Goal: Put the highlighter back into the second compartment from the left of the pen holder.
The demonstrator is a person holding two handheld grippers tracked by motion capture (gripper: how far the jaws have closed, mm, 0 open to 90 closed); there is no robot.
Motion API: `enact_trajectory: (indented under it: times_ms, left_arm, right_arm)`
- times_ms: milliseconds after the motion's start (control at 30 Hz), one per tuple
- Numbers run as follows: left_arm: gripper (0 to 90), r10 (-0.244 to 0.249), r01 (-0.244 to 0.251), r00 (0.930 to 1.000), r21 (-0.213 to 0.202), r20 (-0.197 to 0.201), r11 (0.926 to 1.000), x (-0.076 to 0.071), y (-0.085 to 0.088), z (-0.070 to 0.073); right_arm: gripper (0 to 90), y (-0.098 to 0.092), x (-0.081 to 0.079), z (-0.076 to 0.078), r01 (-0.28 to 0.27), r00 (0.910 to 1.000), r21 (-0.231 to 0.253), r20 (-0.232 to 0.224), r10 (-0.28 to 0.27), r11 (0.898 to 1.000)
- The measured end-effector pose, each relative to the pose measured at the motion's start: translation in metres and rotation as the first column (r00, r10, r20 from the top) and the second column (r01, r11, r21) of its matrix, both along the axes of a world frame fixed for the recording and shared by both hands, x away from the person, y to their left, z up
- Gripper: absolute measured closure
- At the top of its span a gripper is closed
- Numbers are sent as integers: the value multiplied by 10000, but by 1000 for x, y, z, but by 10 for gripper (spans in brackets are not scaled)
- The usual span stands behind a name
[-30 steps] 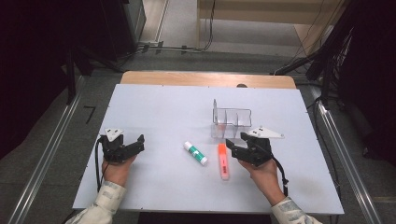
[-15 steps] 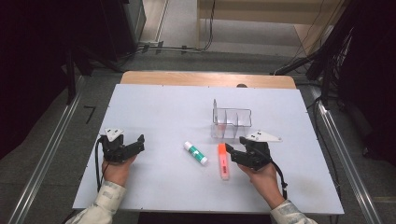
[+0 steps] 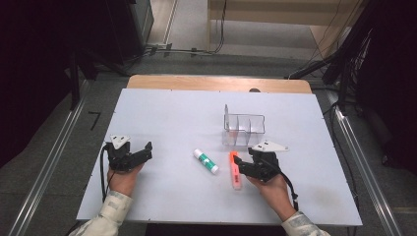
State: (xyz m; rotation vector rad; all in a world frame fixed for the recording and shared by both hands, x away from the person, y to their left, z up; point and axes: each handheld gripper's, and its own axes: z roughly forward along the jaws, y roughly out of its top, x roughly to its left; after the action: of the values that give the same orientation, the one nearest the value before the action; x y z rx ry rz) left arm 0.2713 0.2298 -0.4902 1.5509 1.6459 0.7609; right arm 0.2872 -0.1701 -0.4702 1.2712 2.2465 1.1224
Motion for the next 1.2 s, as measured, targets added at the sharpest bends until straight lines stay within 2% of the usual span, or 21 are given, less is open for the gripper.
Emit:
enact_trajectory:
  times_ms: [133, 300, 467, 1000, 1200]
  left_arm:
    - [140, -4, 4, 10000, 5, -9, 10000, 0, 0, 0]
    - [140, -3, 3, 10000, -2, 4, 10000, 0, 0, 0]
    - [140, -6, 6, 10000, 5, -1, 10000, 0, 0, 0]
    - [140, -31, 31, 10000, 8, -28, 10000, 0, -1, 0]
    - [140, -46, 46, 10000, 3, -32, 10000, 1, -1, 0]
  right_arm:
    - [341, 3, 0, -4, -28, 10000, -144, -55, 27, 9999]
    - [282, 5, 2, -7, -123, 9998, -276, -174, 119, 9995]
    - [280, 9, 3, -12, -196, 9991, -531, -384, 175, 9984]
    - [292, 21, 7, -26, -318, 9977, -981, -632, 256, 9947]
    - [310, 22, 8, -28, -239, 9973, -928, -719, 172, 9954]
